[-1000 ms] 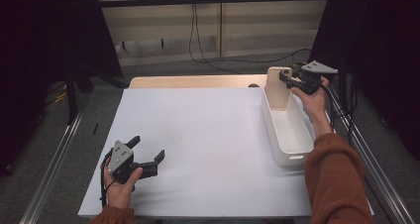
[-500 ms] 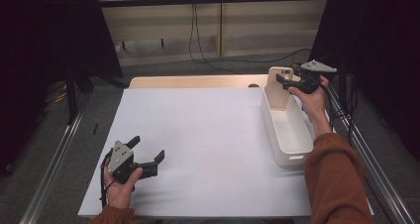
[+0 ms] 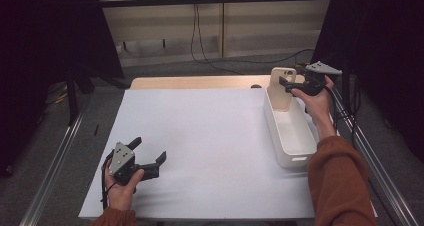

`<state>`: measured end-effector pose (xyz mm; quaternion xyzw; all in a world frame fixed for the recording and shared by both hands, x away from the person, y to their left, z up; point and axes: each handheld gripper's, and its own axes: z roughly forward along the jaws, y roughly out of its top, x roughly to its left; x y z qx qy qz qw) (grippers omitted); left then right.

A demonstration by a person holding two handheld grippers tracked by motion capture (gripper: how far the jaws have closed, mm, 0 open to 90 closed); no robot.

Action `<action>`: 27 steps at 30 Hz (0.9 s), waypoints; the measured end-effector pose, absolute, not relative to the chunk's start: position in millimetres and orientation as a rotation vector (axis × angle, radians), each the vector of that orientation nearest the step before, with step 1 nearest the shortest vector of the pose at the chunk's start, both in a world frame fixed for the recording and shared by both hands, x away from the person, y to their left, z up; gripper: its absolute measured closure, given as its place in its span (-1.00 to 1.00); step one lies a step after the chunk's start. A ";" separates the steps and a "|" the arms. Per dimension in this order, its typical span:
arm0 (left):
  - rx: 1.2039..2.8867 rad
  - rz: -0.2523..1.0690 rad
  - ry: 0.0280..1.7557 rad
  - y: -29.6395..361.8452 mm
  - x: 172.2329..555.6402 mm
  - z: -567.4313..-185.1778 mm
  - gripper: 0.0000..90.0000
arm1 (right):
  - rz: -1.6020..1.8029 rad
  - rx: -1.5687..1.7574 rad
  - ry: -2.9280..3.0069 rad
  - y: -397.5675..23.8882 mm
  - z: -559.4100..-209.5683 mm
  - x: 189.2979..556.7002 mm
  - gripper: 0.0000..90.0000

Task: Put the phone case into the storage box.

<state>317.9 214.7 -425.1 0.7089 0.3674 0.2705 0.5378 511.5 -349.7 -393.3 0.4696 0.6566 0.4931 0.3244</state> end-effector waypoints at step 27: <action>1.679 0.652 0.896 213.8 319.9 -424.6 -0.94 | 1.323 1.235 1.706 -351.0 -386.1 500.3 -1.00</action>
